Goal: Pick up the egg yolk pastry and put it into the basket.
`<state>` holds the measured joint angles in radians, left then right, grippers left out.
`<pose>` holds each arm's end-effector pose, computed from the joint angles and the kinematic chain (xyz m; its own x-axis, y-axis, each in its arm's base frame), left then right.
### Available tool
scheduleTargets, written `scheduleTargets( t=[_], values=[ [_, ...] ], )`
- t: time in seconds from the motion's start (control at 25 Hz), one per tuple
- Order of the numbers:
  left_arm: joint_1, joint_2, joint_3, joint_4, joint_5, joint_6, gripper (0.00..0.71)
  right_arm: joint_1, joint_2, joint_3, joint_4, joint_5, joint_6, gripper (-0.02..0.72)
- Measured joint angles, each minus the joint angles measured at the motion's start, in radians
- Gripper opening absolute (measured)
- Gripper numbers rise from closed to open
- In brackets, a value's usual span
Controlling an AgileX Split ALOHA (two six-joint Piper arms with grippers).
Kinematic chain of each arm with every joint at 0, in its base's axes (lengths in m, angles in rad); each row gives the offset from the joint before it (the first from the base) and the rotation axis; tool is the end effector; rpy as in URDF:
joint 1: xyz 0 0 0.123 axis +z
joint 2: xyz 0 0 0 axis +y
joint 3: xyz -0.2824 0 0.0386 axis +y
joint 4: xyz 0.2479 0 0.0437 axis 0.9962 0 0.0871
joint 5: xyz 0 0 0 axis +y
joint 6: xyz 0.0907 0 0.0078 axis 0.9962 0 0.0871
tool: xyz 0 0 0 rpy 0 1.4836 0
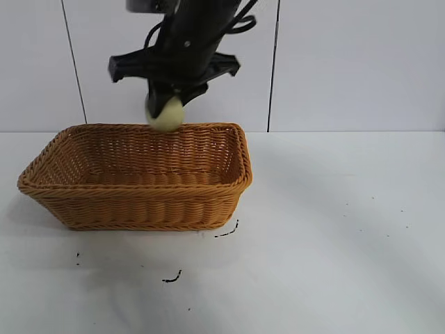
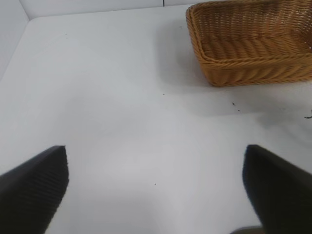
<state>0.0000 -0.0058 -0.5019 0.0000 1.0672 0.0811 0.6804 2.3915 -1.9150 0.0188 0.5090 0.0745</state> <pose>-0.0062 0.0000 0.2771 -0.4534 0.0810 -0.8876 0.0369 0.9967 0.0721 0.4113 0.3340 0.1411 -0.6630 -0.4198 -0.6198 -0.5757 0.8152 0.0637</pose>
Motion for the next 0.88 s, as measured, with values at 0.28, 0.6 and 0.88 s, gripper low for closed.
scheduleTargets(
  t=[0.28,0.6,0.88],
  values=[
    [0.000,0.000,0.000,0.000,0.000,0.000,0.697,0.000,0.036,-0.003,-0.001,-0.019,0.004,0.379],
    [0.000,0.000,0.000,0.000,0.000,0.000,0.697,0.000,0.018,-0.186,-0.030,0.204,0.006,0.606],
    [0.000,0.000,0.000,0.000,0.000,0.000,0.697,-0.037,-0.008,-0.433,-0.034,0.540,0.022,0.613]
  ],
)
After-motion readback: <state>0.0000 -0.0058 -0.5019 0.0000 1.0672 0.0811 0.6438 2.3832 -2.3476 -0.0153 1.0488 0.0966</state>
